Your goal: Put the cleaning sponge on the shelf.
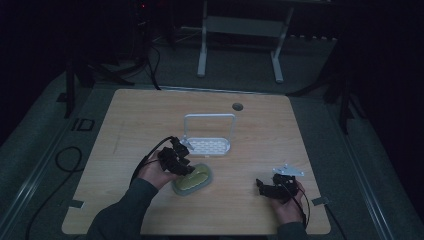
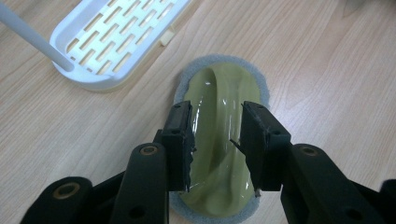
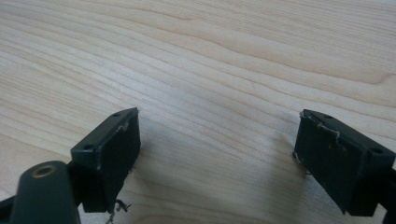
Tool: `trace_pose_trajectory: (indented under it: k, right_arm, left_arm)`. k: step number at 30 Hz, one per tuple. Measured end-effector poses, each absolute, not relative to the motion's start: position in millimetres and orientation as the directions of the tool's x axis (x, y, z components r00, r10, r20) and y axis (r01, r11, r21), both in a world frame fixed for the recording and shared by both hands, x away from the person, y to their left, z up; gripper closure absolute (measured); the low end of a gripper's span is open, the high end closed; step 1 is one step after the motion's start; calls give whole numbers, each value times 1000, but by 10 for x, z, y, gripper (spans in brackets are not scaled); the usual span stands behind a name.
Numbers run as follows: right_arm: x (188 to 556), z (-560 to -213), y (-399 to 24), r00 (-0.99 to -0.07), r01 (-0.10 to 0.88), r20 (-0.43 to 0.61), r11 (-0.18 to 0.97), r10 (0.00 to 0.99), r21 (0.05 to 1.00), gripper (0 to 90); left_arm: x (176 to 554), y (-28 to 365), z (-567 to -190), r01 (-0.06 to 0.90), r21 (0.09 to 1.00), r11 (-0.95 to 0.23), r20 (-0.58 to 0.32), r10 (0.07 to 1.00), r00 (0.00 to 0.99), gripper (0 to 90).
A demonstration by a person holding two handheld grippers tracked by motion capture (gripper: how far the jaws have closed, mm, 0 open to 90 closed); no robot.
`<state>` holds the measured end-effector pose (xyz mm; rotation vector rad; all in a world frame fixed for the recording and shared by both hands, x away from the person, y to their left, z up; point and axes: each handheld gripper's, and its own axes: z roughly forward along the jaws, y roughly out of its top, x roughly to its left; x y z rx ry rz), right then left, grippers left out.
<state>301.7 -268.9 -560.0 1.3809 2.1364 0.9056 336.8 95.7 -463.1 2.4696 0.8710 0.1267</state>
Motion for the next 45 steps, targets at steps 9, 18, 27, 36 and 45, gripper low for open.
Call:
trace_pose_trajectory:
  k: [9, 18, 27, 36, 45]
  right_arm:
    - [3017, -5600, -2689, -406, 627, -11, 288, 914, 724, 139]
    - [3016, -5600, -2688, -405, 628, -11, 287, 914, 724, 139]
    - [3016, -5599, -2688, -405, 628, -11, 286, 914, 723, 140]
    - [3015, -5600, -2688, -404, 628, -11, 286, 915, 724, 139]
    - [3015, -5599, -2687, -404, 629, -10, 286, 915, 723, 140]
  left_arm:
    - [3404, 895, -4623, 564, 466, -682, -69, 607, 792, 625]
    - [3438, 860, -4645, 568, 433, -700, -80, 598, 797, 630]
    - [3464, 815, -4621, 556, 404, -726, -70, 582, 810, 639]
    - [3496, 762, -4643, 561, 362, -744, -77, 576, 814, 630]
    - [3523, 711, -4649, 552, 333, -765, -71, 563, 823, 621]
